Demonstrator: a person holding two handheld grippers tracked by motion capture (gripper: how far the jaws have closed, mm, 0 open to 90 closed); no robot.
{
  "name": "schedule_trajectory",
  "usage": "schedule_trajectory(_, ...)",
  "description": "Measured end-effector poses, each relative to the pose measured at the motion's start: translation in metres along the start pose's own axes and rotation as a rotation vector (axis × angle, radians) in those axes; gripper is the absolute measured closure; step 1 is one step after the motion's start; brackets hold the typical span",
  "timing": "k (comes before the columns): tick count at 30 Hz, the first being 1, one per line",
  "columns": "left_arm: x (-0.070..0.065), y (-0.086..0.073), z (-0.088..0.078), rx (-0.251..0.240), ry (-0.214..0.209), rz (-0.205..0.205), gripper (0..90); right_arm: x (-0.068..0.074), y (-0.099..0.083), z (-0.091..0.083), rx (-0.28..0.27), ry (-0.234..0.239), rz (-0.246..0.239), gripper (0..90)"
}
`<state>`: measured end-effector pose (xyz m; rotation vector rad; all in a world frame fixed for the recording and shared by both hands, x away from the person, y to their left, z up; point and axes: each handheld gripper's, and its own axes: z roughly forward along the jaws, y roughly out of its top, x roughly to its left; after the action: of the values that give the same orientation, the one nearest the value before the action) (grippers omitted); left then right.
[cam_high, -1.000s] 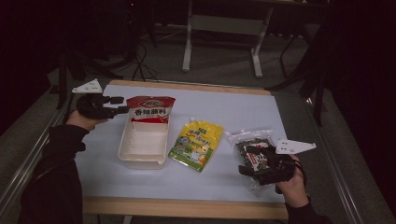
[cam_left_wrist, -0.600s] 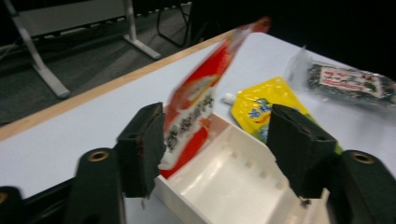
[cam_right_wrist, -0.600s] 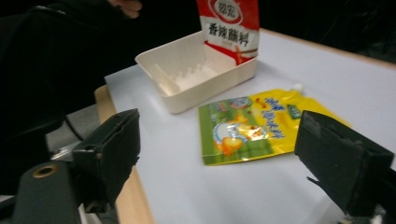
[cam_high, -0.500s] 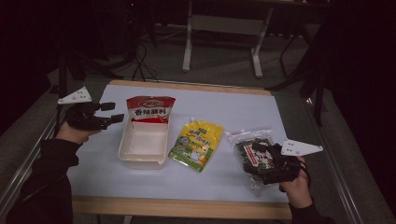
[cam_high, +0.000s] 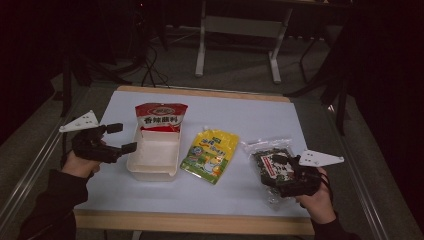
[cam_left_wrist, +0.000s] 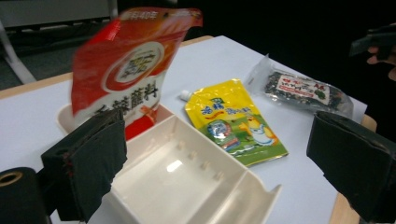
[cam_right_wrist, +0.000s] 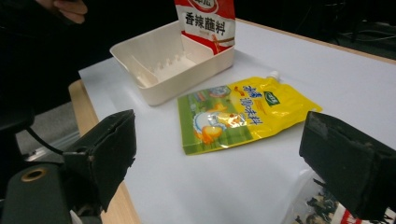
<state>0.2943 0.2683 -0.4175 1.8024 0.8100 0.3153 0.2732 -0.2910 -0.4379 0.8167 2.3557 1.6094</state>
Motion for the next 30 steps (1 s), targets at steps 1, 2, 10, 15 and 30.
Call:
schedule_trajectory(1, -0.005, -0.001, 0.002, 0.005, 0.015, -0.001, 1.9, 0.001, 0.000, 0.000, -0.001, -0.012, -0.006, 10.7)
schedule_trajectory(2, -0.008, -0.003, 0.002, -0.002, 0.014, -0.004, 1.3, 0.001, 0.000, 0.000, -0.003, -0.018, -0.004, 10.7)
schedule_trajectory(10, -0.037, -0.016, 0.018, -0.026, -0.026, -0.023, 1.2, 0.000, -0.002, -0.002, -0.011, -0.034, -0.002, 13.8)
schedule_trajectory(15, -0.052, -0.020, 0.027, -0.021, -0.012, -0.021, 1.2, 0.000, -0.002, -0.002, -0.001, -0.046, -0.013, 15.1)
schedule_trajectory(30, -0.108, -0.043, 0.059, 0.002, -0.031, 0.053, 1.2, -0.020, -0.013, -0.019, -0.004, -0.137, 0.014, 39.5)
